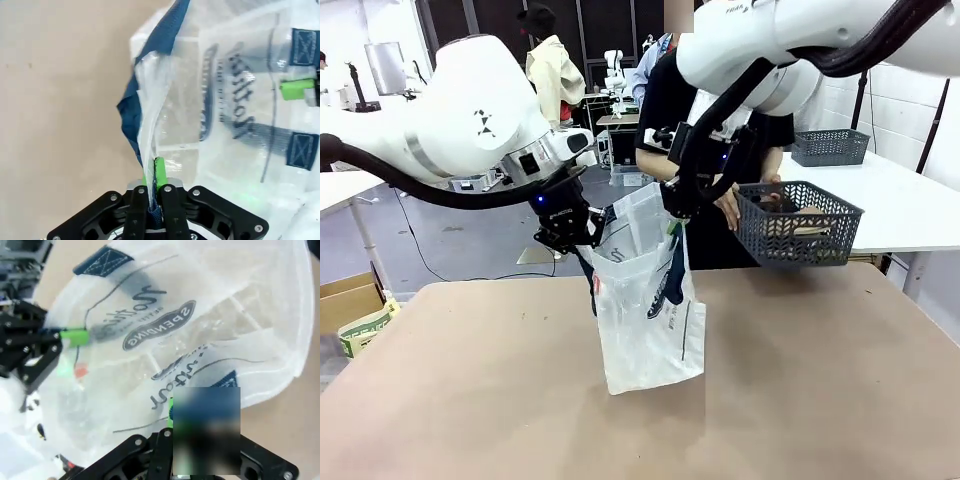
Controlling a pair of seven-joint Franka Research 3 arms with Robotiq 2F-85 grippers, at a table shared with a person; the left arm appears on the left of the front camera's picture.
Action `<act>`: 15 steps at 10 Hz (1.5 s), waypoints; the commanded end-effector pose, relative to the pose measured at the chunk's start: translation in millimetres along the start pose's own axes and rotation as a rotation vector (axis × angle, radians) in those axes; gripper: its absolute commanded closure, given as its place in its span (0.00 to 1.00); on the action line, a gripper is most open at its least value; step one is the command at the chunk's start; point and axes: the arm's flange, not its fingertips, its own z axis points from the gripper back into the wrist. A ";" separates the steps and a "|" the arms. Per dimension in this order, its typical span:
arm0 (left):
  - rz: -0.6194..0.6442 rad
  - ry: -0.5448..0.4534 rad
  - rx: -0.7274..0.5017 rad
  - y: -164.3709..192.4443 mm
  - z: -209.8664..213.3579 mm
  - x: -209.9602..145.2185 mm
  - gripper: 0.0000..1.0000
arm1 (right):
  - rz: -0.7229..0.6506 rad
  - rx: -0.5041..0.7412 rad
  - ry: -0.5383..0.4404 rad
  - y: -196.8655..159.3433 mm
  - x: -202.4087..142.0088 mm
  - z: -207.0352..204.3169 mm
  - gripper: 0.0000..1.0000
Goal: Transfer purchased items from the store into the shopping bag.
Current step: Open the Reusable shopping bag in the center of the table.
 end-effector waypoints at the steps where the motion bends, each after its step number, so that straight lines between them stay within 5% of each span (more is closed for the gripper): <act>1: -0.011 -0.067 0.054 19.2 2.9 -9.5 1.00 | 0.046 0.030 0.134 -16.5 11.9 17.1 1.00; 4: 0.001 -0.109 0.163 47.5 9.3 -17.4 1.00 | 0.050 0.061 0.212 -26.4 12.0 33.6 1.00; 8: 0.047 -0.187 0.201 69.0 28.0 -27.3 1.00 | 0.379 -0.193 0.199 -35.1 12.5 3.5 1.00; 10: -0.034 -0.194 0.239 50.9 14.9 -30.0 1.00 | 0.484 -0.188 0.177 -33.2 15.9 -27.5 1.00; 15: -0.104 -0.138 0.241 41.3 4.9 -31.9 1.00 | 0.459 -0.206 0.160 -31.8 22.2 -35.7 1.00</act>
